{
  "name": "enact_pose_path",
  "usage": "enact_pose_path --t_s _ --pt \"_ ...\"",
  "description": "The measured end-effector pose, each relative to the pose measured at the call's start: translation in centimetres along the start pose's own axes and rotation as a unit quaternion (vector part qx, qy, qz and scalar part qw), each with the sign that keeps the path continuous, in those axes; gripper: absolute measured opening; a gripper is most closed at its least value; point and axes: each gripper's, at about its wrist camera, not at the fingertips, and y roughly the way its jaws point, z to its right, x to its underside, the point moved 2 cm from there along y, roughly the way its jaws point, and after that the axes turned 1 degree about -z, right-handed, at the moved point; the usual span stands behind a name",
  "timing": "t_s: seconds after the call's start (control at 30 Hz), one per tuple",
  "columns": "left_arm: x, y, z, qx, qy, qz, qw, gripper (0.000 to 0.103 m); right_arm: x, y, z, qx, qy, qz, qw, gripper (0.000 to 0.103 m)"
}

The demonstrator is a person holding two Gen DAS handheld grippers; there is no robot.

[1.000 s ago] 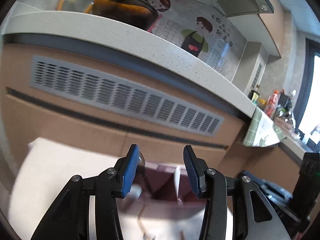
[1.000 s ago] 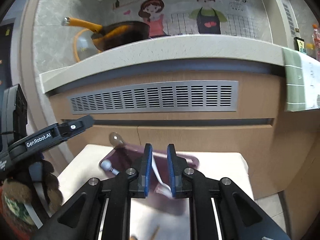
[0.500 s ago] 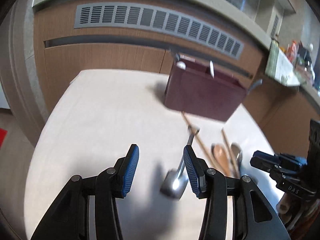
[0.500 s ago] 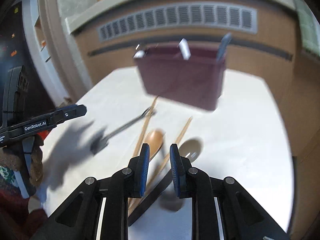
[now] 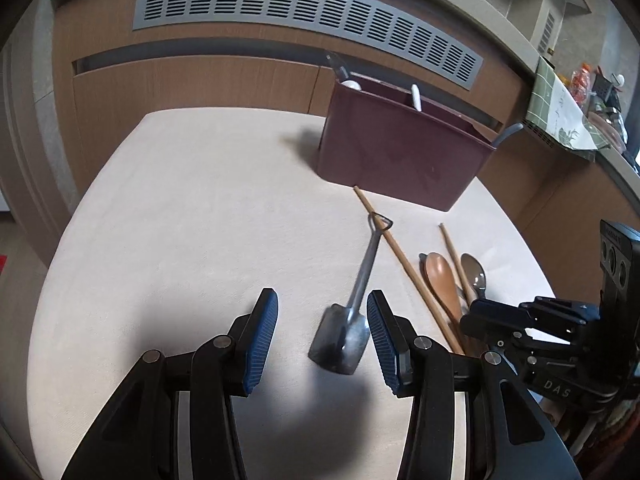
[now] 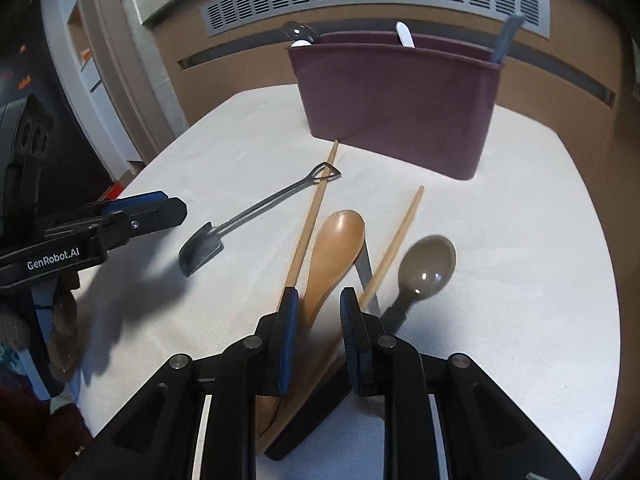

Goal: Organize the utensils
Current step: 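Reach the right gripper down and grasp a wooden chopstick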

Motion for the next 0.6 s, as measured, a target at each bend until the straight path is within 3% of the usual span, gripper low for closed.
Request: enact_pose_path --t_s 0.3,0.4,0.47,0.53,0.6 --pt "0.5 0.7 0.3 0.011 0.008 -0.01 0.9999 0.047 -2.3 2.3 -0.6 0.046 -0.026 -0.011 0.999 0.02" --pt "0.5 0.6 0.2 0.008 0.009 -0.01 0.9999 0.047 -3.6 1.6 -0.7 0.085 -0.042 0.022 0.995 0.02" --pt "0.4 0.8 0.0 0.005 0.006 -0.011 0.9999 0.047 -4.3 1.0 -0.6 0.063 -0.04 0.037 0.997 0.021" --pt "0.3 0.9 -0.1 0.001 0.003 -0.011 0.9999 0.047 -5.0 1.2 -0.8 0.015 -0.041 0.031 0.999 0.021" --pt "0.3 0.8 -0.2 -0.004 0.004 -0.01 0.9999 0.047 -5.5 2.4 -0.9 0.011 -0.045 0.019 0.999 0.02"
